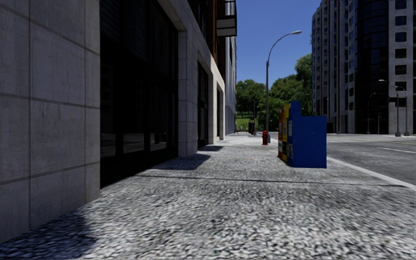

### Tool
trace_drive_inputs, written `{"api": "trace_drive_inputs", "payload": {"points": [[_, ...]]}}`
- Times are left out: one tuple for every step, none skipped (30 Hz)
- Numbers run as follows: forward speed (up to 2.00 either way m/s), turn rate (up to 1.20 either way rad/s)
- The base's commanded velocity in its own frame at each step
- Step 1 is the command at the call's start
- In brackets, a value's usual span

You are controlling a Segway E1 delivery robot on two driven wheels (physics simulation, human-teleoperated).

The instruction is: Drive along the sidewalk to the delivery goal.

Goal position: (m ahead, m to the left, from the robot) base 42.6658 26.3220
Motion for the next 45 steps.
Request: {"api": "trace_drive_inputs", "payload": {"points": [[2.0, 0.0], [2.0, 0.0], [2.0, 0.0], [2.0, 0.0], [2.0, 0.0], [2.0, 0.0], [2.0, 0.0], [2.0, 0.0], [2.0, -0.04], [2.0, -0.1], [2.0, -0.14], [2.0, -0.14], [2.0, -0.15], [2.0, -0.15], [2.0, -0.15], [2.0, -0.16], [2.0, -0.16], [2.0, -0.16], [2.0, -0.16], [2.0, -0.16], [2.0, -0.16], [2.0, -0.18], [2.0, -0.18], [2.0, -0.21], [2.0, -0.23], [2.0, -0.24], [2.0, -0.24], [2.0, -0.24], [2.0, -0.24], [2.0, -0.24], [2.0, -0.24], [2.0, -0.24], [2.0, -0.3], [2.0, -0.32], [2.0, -0.33], [2.0, -0.33], [2.0, -0.33], [2.0, -0.33], [2.0, -0.33], [2.0, -0.33], [2.0, -0.33], [2.0, -0.33], [2.0, -0.33], [2.0, -0.33], [2.0, -0.33]]}}
